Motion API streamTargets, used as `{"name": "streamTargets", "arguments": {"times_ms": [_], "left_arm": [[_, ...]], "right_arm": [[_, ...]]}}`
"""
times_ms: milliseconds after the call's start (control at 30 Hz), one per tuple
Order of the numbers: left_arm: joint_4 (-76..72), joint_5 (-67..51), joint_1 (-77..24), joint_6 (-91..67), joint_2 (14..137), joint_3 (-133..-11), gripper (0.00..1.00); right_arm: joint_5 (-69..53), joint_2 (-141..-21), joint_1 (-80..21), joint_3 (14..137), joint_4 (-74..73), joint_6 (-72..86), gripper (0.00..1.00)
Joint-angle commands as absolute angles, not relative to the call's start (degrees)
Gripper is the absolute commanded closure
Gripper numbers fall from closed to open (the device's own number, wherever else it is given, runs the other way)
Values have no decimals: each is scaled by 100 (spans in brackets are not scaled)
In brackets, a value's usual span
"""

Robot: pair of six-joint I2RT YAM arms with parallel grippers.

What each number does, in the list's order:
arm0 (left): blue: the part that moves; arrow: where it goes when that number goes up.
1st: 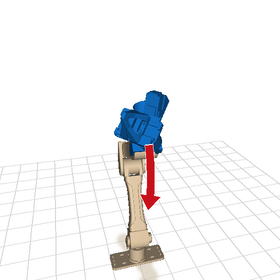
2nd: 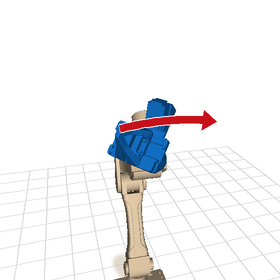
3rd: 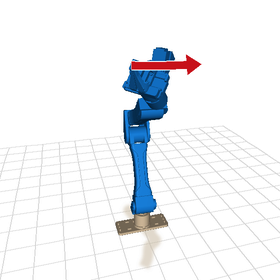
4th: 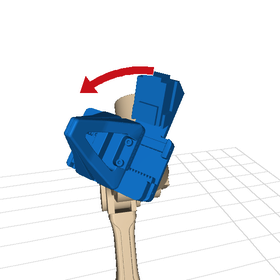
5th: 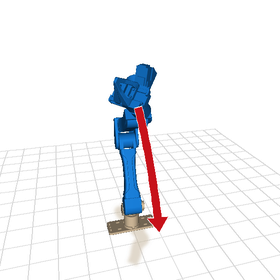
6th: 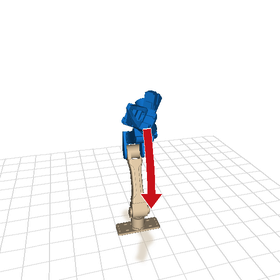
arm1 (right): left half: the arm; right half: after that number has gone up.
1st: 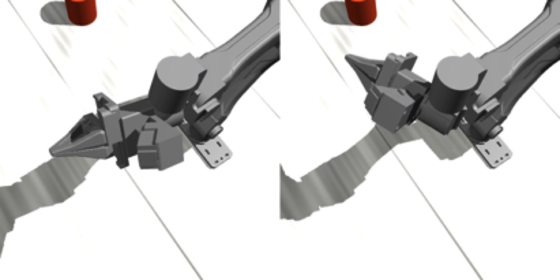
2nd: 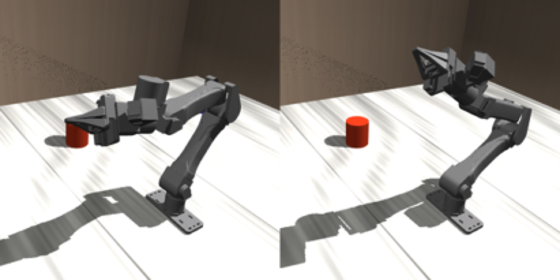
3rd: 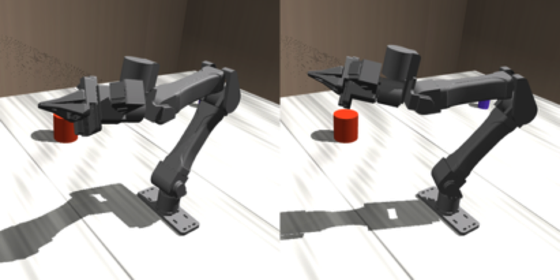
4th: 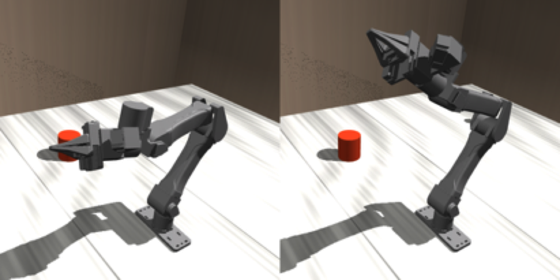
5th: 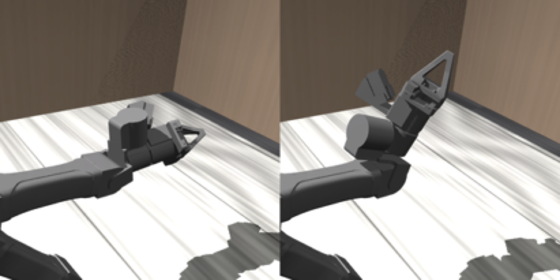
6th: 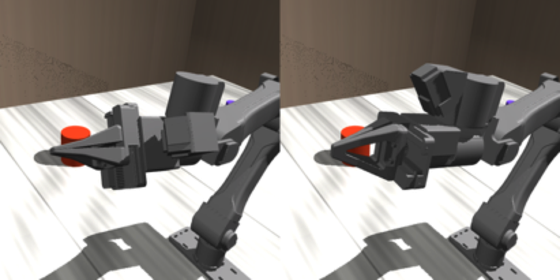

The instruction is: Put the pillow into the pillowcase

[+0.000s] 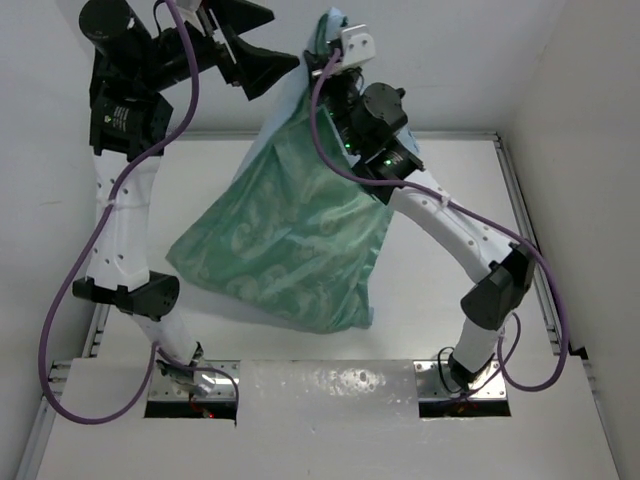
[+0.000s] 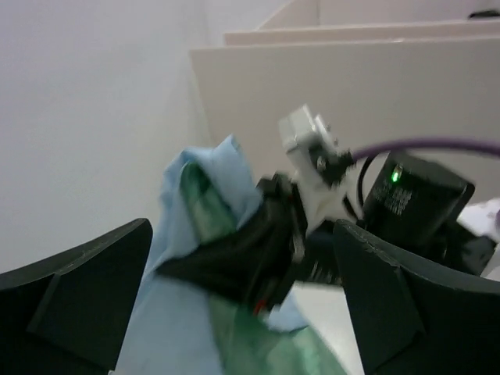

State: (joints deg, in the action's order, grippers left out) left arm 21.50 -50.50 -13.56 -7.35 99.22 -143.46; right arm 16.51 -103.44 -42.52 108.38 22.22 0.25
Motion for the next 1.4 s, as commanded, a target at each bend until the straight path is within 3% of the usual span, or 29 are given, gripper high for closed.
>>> {"name": "streamTargets", "arguments": {"times_ms": [0,200,333,400,467,600,733,900,1133,1367], "left_arm": [[3553,-4888,-847,532,9502,-14345,0],[6298,-3473,-554,4505,9334,-12343,0],[5637,-2990,-554,5195,9299,-10456,0],[5040,-2857,-562,5238,9526,-10091,0],[5158,-2987,-545,5422,9903,-10413,0],[7554,-4515,-326,6285,11241,-12390,0],[7078,-4729,-290,6322,10750,-11673,0],[6153,-4763,0,5538,9924,-11785,0],[7381,-5308,0,5818,9361,-12480,0],[7550,-5151,-272,5538,8798,-11436,0]], "right_arm": [[1969,-9520,-3790,10277,2487,219,100],[1073,-8895,-3683,10133,1987,44,100],[625,-8824,-3683,10327,1662,44,100],[457,-8781,-3691,10389,1468,53,100],[448,-8719,-3691,10302,1398,35,100],[737,-8596,-3683,10222,1161,-191,100],[835,-8534,-3691,10055,1055,-307,100],[896,-8561,-3683,10098,888,-430,100],[1011,-8578,-3683,10274,703,-606,100],[896,-8543,-3683,10266,642,-492,100]]}}
